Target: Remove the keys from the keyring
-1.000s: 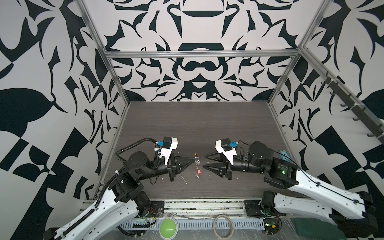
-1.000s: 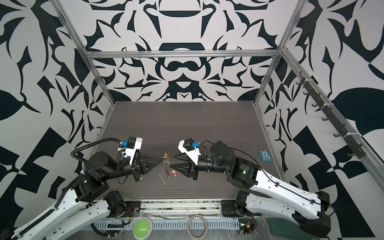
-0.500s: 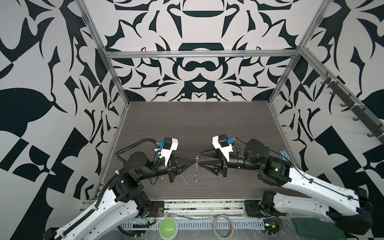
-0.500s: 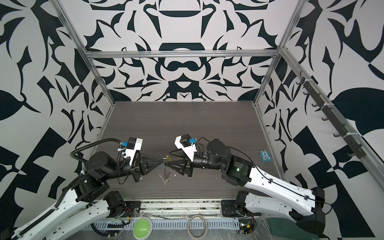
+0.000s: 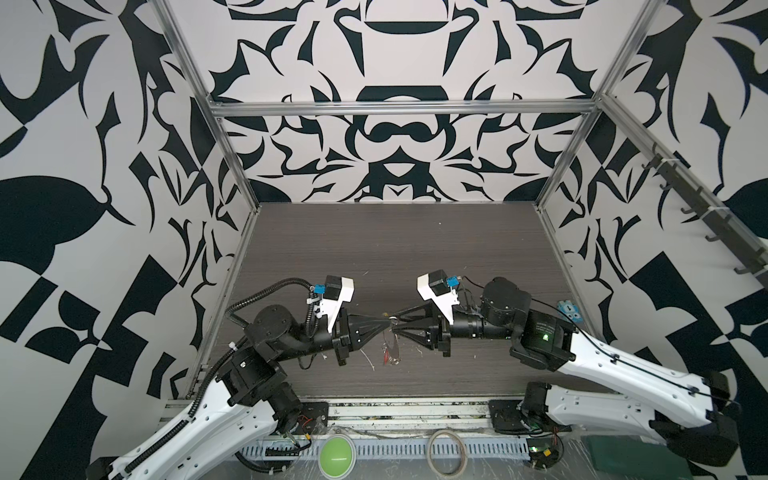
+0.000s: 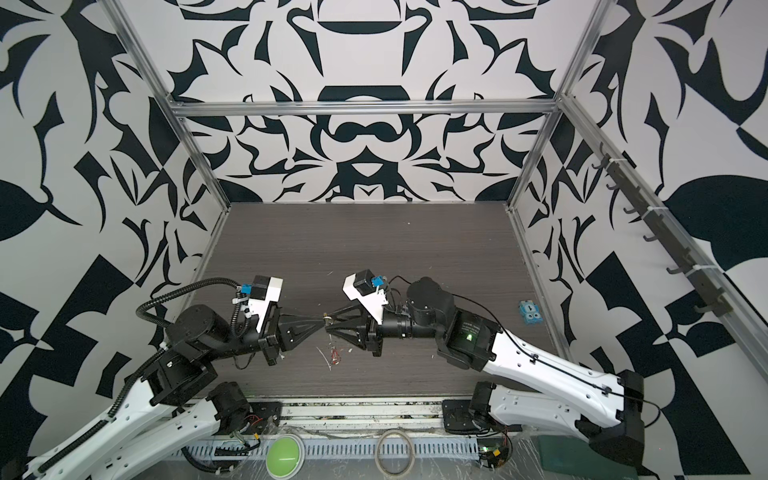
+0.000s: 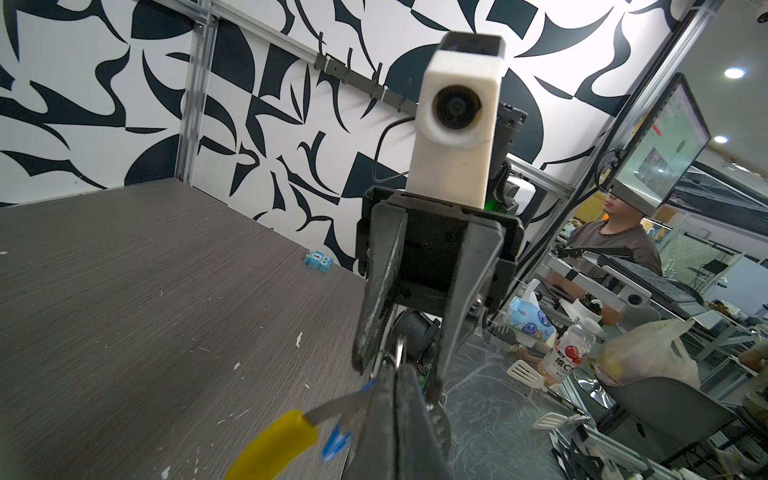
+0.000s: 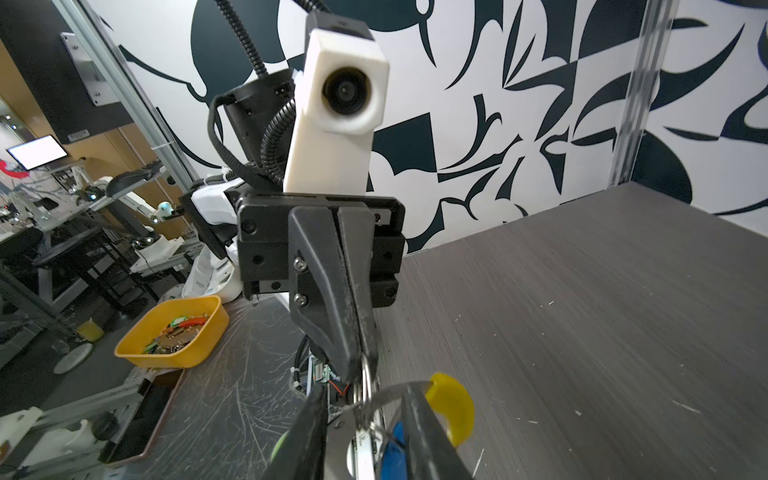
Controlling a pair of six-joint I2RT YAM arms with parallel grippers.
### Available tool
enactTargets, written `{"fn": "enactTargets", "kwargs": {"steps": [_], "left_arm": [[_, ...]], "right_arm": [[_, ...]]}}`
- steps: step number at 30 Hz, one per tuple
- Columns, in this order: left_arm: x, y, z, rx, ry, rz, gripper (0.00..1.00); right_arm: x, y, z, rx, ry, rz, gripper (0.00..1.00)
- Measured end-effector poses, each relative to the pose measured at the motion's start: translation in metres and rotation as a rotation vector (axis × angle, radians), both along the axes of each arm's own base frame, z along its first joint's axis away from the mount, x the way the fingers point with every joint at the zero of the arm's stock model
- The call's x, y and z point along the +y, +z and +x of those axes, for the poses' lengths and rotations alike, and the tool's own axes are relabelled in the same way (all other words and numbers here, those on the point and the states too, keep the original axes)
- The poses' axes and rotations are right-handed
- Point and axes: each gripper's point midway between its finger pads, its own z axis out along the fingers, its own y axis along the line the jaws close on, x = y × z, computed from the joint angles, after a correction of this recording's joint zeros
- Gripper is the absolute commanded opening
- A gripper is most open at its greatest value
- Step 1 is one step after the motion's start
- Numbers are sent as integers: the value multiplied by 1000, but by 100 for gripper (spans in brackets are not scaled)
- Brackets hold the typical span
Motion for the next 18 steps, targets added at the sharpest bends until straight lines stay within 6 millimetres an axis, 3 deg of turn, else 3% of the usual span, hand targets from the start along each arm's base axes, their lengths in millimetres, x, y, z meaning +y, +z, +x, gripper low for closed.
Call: {"fn": "enactTargets", "kwargs": {"steps": [18], "left_arm": [[2, -1, 1, 4, 12, 5, 0]], "right_arm": [[0, 0, -3, 16, 12, 2, 0]]}}
